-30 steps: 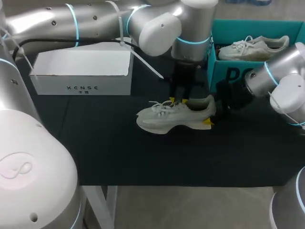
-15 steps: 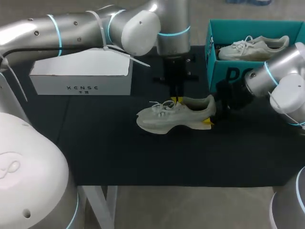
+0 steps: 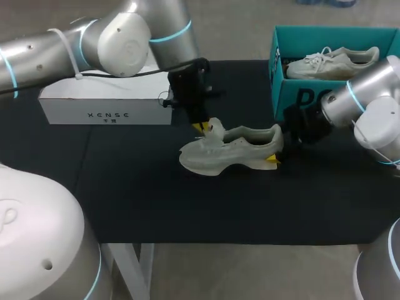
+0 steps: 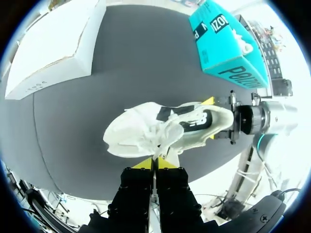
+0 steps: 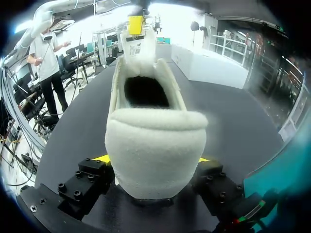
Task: Take the shoe out of the shoebox, open the shoe tongue, remove and reinsert the insole, then place the shoe into the shoebox
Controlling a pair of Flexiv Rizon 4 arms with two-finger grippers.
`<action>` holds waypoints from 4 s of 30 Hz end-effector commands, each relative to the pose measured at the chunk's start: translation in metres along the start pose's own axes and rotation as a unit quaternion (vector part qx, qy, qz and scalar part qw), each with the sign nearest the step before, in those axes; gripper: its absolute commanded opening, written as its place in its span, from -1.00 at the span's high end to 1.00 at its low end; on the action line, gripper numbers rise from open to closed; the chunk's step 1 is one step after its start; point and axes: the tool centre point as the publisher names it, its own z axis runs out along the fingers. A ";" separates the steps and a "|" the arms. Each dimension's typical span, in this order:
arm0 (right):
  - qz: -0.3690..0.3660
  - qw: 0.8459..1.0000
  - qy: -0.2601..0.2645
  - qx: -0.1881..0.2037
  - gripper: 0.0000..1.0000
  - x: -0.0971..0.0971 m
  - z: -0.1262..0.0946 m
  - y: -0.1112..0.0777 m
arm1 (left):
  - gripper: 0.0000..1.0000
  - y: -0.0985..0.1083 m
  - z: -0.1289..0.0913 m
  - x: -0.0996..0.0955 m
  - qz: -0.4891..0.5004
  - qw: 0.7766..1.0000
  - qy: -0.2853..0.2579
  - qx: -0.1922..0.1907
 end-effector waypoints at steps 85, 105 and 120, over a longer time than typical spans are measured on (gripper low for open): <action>0.000 1.000 0.000 0.002 1.00 -0.001 0.009 -0.005 | 1.00 -0.067 0.031 0.095 0.807 0.565 -0.101 -0.138; 0.000 1.000 0.000 0.002 1.00 -0.001 0.009 -0.005 | 1.00 -0.054 0.077 0.092 0.779 0.609 -0.081 -0.126; 0.000 1.000 0.000 0.002 1.00 -0.001 0.009 -0.005 | 1.00 -0.038 0.091 0.088 0.762 0.633 -0.118 -0.071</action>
